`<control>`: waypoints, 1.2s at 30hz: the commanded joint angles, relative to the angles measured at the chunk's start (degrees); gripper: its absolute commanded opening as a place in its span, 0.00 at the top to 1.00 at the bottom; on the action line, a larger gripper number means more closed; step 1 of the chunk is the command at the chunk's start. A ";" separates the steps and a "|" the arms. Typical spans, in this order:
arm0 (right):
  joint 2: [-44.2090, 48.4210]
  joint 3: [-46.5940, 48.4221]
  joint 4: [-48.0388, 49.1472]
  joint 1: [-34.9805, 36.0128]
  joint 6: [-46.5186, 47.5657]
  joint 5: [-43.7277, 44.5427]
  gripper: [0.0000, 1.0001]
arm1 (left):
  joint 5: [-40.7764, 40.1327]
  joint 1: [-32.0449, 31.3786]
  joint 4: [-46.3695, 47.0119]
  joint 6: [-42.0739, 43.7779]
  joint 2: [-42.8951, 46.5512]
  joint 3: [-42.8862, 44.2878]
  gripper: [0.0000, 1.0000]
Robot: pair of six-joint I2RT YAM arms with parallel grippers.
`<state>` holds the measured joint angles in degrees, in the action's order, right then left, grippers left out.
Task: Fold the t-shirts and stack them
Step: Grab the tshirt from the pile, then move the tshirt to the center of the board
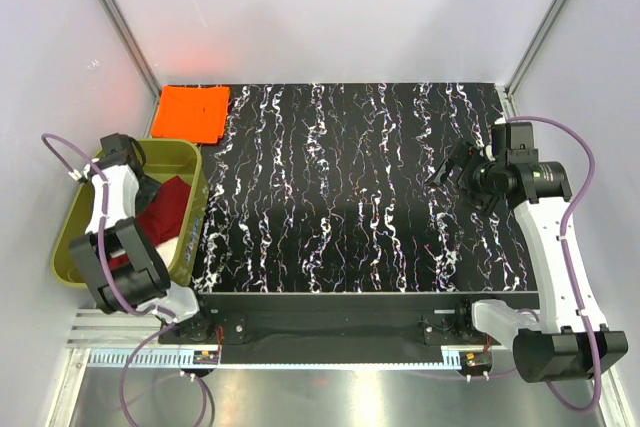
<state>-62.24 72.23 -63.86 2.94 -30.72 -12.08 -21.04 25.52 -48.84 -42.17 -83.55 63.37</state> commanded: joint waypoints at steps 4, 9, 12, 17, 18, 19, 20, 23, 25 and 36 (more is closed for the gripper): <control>-0.78 2.83 -0.83 0.58 1.80 2.32 0.00 | 1.00 0.23 3.67 -1.68 -3.20 0.26 0.33; -1.39 2.57 -0.66 0.58 0.58 2.32 0.00 | -0.06 0.15 -0.46 -3.44 -4.08 0.70 0.69; -1.66 2.74 -1.10 0.49 0.22 2.41 0.00 | -0.14 -0.11 -4.23 -4.58 -0.75 2.01 1.00; -3.68 5.20 -3.03 0.49 -0.04 3.11 0.00 | 2.66 -4.15 -10.73 -4.85 11.79 12.54 1.00; -4.12 5.47 -2.86 0.49 -0.22 3.02 0.00 | 3.71 -5.99 -10.75 -5.11 13.66 14.39 1.00; -4.29 5.90 -2.77 0.49 -0.30 3.02 0.00 | 7.46 -6.70 -10.14 -4.94 15.68 17.54 1.00; -4.47 6.69 -2.85 0.49 -0.39 3.02 0.00 | 9.50 -7.41 -8.40 -5.11 19.52 18.70 1.00; -4.38 6.53 -3.29 0.66 -2.14 3.46 0.00 | 26.43 -7.85 4.90 -5.64 27.17 20.30 1.00; -3.51 5.22 -3.64 0.58 -3.37 2.42 0.00 | 38.54 -9.25 17.82 -8.70 30.01 20.21 1.00; 3.52 -2.61 -0.22 0.66 -9.62 -0.84 0.00 | 56.72 -38.59 27.13 -9.25 23.34 31.48 1.00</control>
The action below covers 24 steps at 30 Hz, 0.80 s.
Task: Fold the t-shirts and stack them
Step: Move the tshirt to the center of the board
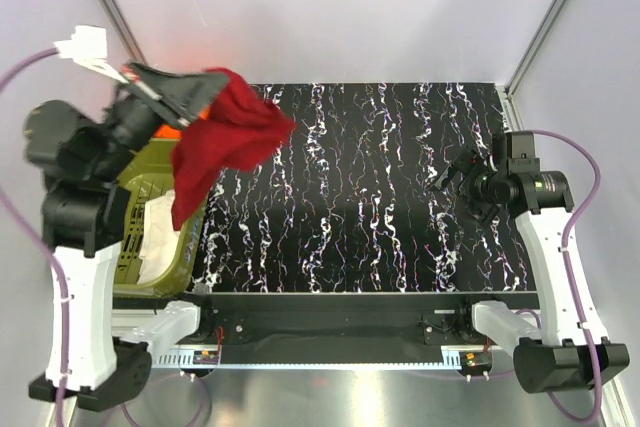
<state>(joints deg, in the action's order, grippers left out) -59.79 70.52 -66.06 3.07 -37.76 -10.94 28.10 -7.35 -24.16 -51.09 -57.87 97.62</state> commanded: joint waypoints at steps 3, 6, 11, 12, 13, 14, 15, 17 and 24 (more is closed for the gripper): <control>2.04 -1.61 2.96 0.53 -2.76 -1.90 0.00 | 2.95 -19.20 -1.83 5.09 -4.70 -6.13 1.00; 3.27 -2.49 3.22 0.53 -2.93 -1.28 0.00 | -2.16 -31.55 -9.04 10.83 -11.20 -6.39 1.00; 4.77 -6.88 3.40 0.45 -1.01 -1.45 0.00 | -8.30 -38.08 -19.33 17.32 -17.02 -6.57 0.25; 4.77 -7.58 3.66 0.53 0.30 -3.72 0.00 | -13.28 -38.08 -20.65 18.04 -16.32 -6.66 0.16; 4.94 -9.16 5.14 0.53 1.01 -5.65 0.00 | -16.20 -37.91 -22.66 18.57 -14.14 -6.83 0.10; 5.29 -10.13 6.46 0.62 1.11 -7.59 0.00 | -18.84 -36.86 -23.99 19.53 -13.16 -7.18 0.07; 5.65 -11.36 8.13 0.97 1.11 -11.78 0.00 | -22.35 -35.90 -25.31 19.89 -12.45 -8.14 0.05; 6.61 -15.05 14.97 2.11 0.41 -16.37 0.00 | -23.87 -32.40 -29.70 20.07 -11.04 -9.99 0.06; -3.38 -19.11 29.04 15.19 -3.54 -17.73 0.10 | -16.59 -27.80 -31.91 19.98 -10.33 -28.86 0.20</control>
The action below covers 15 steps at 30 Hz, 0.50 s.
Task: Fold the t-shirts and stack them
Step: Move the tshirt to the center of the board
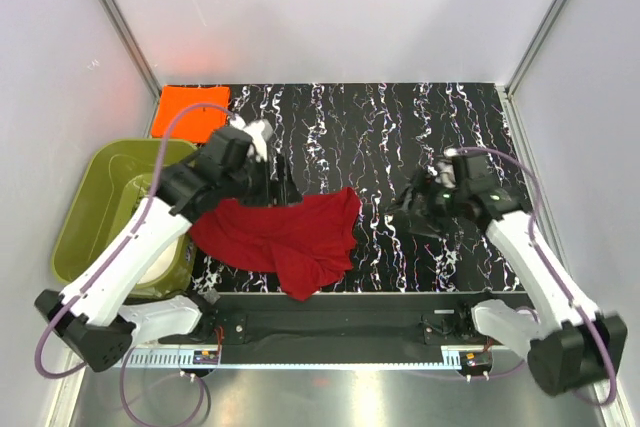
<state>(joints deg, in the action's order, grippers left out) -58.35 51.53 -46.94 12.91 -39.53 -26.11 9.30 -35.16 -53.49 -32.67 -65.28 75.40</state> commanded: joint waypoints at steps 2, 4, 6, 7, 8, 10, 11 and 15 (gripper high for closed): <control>-11.59 1.11 11.34 11.68 -1.78 -0.10 0.07 | 2.39 -0.09 -2.32 0.94 -2.23 -9.38 0.20; -14.94 2.44 13.44 13.80 -2.65 2.45 0.07 | 0.81 -0.09 -1.88 0.67 0.31 -12.72 0.19; -18.37 2.17 16.07 14.08 -4.06 4.92 0.08 | -1.29 -0.09 -2.83 0.76 1.90 -15.27 0.16; -21.34 2.26 16.78 14.25 -4.07 5.10 0.08 | -2.09 -0.09 -3.19 0.93 2.08 -15.97 0.14; -23.02 2.61 17.40 15.03 -3.80 4.32 0.08 | -2.35 -0.09 -3.28 0.85 2.17 -18.42 0.06; -28.80 4.89 16.97 16.44 -2.84 3.96 0.09 | -2.36 -0.17 -1.88 0.59 2.35 -21.50 0.05; -30.41 5.51 16.79 17.75 -2.49 4.05 0.10 | -2.27 -0.18 -0.83 0.32 2.35 -24.39 0.06; -34.90 6.13 20.12 18.99 -2.31 3.17 0.18 | -0.26 -0.18 9.33 -0.64 0.60 -30.04 0.12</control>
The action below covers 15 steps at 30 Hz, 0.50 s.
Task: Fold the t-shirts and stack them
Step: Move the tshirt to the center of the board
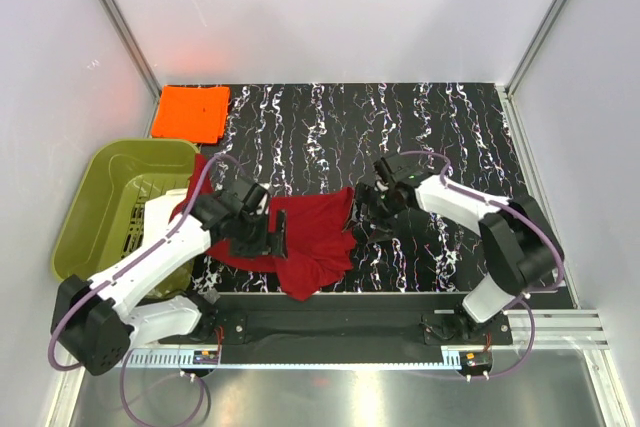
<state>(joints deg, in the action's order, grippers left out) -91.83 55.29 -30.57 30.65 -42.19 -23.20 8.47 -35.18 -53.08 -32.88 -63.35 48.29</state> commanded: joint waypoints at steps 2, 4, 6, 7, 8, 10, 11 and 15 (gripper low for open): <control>-2.91 2.63 4.11 1.42 0.62 0.35 0.22 | 1.02 -0.15 10.97 -0.95 -3.35 -3.99 0.15; -3.96 2.81 3.94 1.43 0.89 0.52 0.26 | 2.25 -0.24 13.26 -1.65 -6.51 -4.35 0.18; -4.41 2.90 4.20 1.51 1.06 0.00 0.31 | 3.56 -0.24 14.40 -1.57 -9.49 -3.56 0.25; -4.58 2.98 4.20 1.60 0.97 -0.26 0.37 | 3.14 -0.24 14.49 -1.22 -10.12 -3.03 0.35; -4.67 3.07 4.37 1.60 0.97 -0.44 0.39 | 2.61 -0.24 14.41 -0.96 -10.73 -2.07 0.41; -4.76 3.07 4.81 1.60 1.15 -0.97 0.43 | 1.64 -0.15 13.45 -0.43 -12.14 -0.75 0.62; -4.76 3.07 5.08 1.60 1.15 -1.75 0.46 | 0.77 -0.15 12.92 -0.08 -12.49 0.65 0.64; -5.02 2.72 6.74 1.69 0.71 -2.90 0.49 | 0.85 -0.15 12.74 0.36 -14.16 1.89 0.66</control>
<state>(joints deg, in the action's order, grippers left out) -96.53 56.07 -26.50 31.83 -41.76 -24.12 9.65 -35.22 -42.35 -33.56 -76.73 47.03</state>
